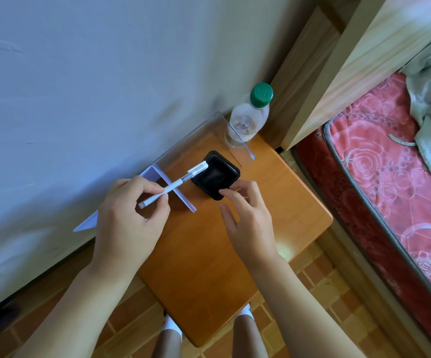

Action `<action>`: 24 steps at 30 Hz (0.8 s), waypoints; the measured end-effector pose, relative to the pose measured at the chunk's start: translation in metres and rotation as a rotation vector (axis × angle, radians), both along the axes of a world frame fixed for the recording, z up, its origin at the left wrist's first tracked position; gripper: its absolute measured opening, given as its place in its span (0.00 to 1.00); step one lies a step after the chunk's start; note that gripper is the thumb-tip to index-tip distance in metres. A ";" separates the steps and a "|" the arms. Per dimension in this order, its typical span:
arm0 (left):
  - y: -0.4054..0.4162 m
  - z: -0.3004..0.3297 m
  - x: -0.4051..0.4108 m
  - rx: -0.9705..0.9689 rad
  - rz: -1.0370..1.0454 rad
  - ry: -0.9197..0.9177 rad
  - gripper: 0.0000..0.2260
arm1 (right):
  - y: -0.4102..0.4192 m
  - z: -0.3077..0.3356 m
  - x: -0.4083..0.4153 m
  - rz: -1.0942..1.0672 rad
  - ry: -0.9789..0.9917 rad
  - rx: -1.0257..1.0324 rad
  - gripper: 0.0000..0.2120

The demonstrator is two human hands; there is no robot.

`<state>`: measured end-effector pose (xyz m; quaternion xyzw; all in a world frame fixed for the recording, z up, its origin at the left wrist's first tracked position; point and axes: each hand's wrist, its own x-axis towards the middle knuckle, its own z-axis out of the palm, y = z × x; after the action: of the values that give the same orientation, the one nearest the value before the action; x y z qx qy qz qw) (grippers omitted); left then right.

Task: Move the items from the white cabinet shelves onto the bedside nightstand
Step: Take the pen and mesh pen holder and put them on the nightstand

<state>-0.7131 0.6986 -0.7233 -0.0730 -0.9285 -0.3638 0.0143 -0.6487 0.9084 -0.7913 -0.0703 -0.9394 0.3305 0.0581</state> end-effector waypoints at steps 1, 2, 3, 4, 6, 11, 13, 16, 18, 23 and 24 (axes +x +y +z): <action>0.000 0.000 0.000 0.001 -0.004 0.000 0.05 | -0.001 0.000 -0.001 0.010 0.010 -0.007 0.11; 0.000 0.000 0.001 0.000 -0.008 0.002 0.05 | -0.002 -0.001 -0.003 0.014 0.020 -0.017 0.10; 0.000 0.000 0.001 0.000 -0.010 0.006 0.05 | -0.003 -0.001 -0.005 0.011 0.029 -0.029 0.09; 0.000 0.001 0.001 0.002 -0.010 0.009 0.05 | -0.004 -0.002 -0.007 0.006 0.035 -0.040 0.08; 0.001 0.001 0.000 0.006 -0.012 0.009 0.05 | -0.006 -0.003 -0.010 -0.003 0.049 -0.049 0.07; 0.001 0.000 -0.005 0.006 -0.008 0.020 0.04 | -0.006 -0.004 -0.018 -0.023 0.085 -0.063 0.06; 0.002 -0.001 -0.007 0.005 -0.008 0.034 0.04 | -0.006 -0.005 -0.024 -0.039 0.093 -0.063 0.05; 0.002 -0.001 -0.009 0.001 0.000 0.040 0.05 | -0.006 -0.005 -0.033 -0.063 0.106 -0.058 0.04; 0.002 0.000 -0.010 0.000 -0.001 0.040 0.06 | -0.007 -0.005 -0.038 -0.073 0.113 -0.058 0.05; 0.002 -0.001 -0.015 -0.019 0.012 0.063 0.05 | -0.009 -0.007 -0.047 -0.084 0.120 -0.052 0.05; 0.002 -0.001 -0.015 -0.017 0.016 0.065 0.05 | -0.009 -0.007 -0.049 -0.089 0.123 -0.057 0.04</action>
<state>-0.7286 0.7005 -0.7247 -0.0777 -0.9312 -0.3530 0.0467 -0.6974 0.8990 -0.7985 -0.0930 -0.9202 0.3580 0.1283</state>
